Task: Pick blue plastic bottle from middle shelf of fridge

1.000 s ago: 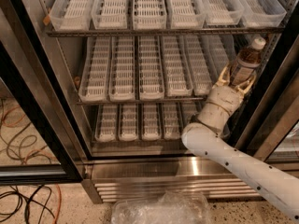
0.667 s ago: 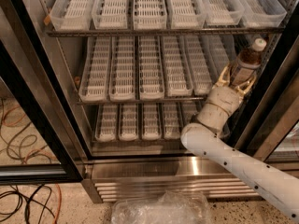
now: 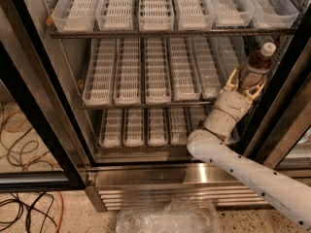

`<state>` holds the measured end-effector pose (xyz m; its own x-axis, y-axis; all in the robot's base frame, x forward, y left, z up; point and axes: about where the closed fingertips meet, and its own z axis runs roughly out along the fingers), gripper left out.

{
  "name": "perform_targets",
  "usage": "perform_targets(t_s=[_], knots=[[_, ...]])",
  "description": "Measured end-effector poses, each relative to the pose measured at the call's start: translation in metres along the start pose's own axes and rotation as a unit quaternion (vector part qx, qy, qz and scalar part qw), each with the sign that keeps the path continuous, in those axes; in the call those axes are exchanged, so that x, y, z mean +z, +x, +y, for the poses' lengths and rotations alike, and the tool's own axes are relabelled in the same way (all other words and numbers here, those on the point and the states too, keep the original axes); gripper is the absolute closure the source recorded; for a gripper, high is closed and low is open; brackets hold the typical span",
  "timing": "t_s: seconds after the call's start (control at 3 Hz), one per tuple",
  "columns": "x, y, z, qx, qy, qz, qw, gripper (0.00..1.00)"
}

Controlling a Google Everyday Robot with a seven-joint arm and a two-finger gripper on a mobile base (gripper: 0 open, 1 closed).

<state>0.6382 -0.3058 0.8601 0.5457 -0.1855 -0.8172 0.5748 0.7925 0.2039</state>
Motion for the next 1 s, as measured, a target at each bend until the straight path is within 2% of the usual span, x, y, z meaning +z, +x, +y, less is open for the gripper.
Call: perform_targets(t_s=[0.33, 1.0], knots=[[0.0, -0.007, 0.003, 0.004, -0.002, -0.015, 0.9999, 1.0], [0.007, -0.049, 0.012, -0.019, -0.036, 0.014, 0.9991, 1.0]])
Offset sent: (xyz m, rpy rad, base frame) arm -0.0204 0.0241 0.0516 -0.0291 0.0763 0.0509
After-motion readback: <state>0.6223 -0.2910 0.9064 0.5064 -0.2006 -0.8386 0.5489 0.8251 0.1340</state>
